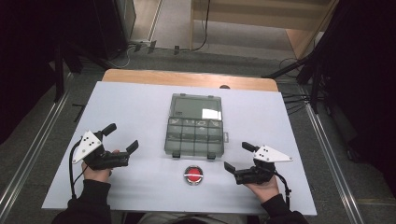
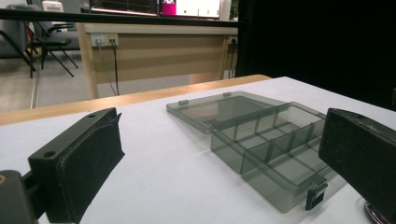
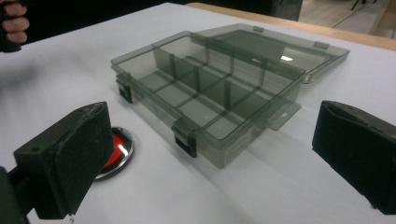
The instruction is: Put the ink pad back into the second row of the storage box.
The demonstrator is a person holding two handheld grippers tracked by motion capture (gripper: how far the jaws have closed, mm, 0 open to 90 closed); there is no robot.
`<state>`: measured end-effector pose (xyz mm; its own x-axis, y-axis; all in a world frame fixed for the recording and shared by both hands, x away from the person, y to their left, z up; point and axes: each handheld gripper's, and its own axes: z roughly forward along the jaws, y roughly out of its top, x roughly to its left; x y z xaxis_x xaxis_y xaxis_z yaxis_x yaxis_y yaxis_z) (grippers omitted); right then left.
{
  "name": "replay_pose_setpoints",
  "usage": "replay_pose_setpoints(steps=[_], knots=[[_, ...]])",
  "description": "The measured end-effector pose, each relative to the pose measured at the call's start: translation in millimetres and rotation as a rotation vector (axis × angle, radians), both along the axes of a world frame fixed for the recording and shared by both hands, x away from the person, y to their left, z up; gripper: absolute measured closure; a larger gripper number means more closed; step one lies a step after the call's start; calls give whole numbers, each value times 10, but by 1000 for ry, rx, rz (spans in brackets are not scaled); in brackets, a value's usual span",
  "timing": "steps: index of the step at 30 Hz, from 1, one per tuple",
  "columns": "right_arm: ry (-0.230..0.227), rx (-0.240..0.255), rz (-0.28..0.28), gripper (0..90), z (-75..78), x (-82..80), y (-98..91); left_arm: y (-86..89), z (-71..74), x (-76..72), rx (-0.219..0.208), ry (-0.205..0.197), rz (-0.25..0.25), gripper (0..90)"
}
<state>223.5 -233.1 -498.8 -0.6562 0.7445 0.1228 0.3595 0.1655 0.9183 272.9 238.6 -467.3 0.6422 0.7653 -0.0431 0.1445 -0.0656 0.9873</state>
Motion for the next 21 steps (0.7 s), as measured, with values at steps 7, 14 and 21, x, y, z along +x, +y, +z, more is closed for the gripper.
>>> replay_pose_setpoints(steps=[7, 14, 21], knots=[[38, -73, 55, 0, -33, -11, 139, -2, -4, 4, 0, 7, -2, 0], [60, -103, 92, 0, -45, -23, 247, -1, -4, 5, 0, 7, -1, 0], [94, -147, 144, 2, -73, -26, 372, -8, -6, 7, -2, 10, -5, 0]])
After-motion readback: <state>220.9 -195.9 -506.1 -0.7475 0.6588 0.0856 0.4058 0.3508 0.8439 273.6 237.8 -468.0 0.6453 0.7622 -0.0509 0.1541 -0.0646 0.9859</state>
